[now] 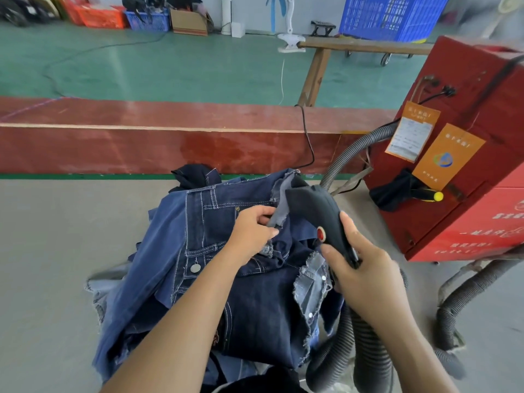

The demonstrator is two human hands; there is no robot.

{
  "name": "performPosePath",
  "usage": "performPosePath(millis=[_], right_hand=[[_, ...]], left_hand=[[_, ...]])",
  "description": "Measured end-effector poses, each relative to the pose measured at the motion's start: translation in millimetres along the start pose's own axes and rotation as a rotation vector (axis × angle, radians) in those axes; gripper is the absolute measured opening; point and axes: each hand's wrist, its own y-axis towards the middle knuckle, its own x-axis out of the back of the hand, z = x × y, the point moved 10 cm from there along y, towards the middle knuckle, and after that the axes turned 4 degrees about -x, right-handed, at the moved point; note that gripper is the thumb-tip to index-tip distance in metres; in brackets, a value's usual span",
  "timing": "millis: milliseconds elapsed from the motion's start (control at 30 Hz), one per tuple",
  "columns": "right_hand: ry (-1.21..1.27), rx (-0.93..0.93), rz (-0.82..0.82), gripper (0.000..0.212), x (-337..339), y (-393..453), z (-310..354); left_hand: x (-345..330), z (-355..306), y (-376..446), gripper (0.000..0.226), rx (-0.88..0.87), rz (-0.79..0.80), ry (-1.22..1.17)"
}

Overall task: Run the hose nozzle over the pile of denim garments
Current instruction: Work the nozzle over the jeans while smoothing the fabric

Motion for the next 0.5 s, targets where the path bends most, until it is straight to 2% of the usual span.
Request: performPosePath(millis=[233, 367, 500], right_hand=[[0.121, -0.016, -0.045, 0.056, 28, -21, -10], [0.109, -0.056, 0.048, 0.059, 29, -37, -28], [0.083, -0.092, 0.024, 0.061, 26, -47, -39]], left_hand=[[5, 2, 3, 0.033, 0.02, -0.036, 0.044], [24, 10, 4, 0.029, 0.07, -0.16, 0.063], [32, 13, 3, 0.026, 0.079, -0.223, 0.059]])
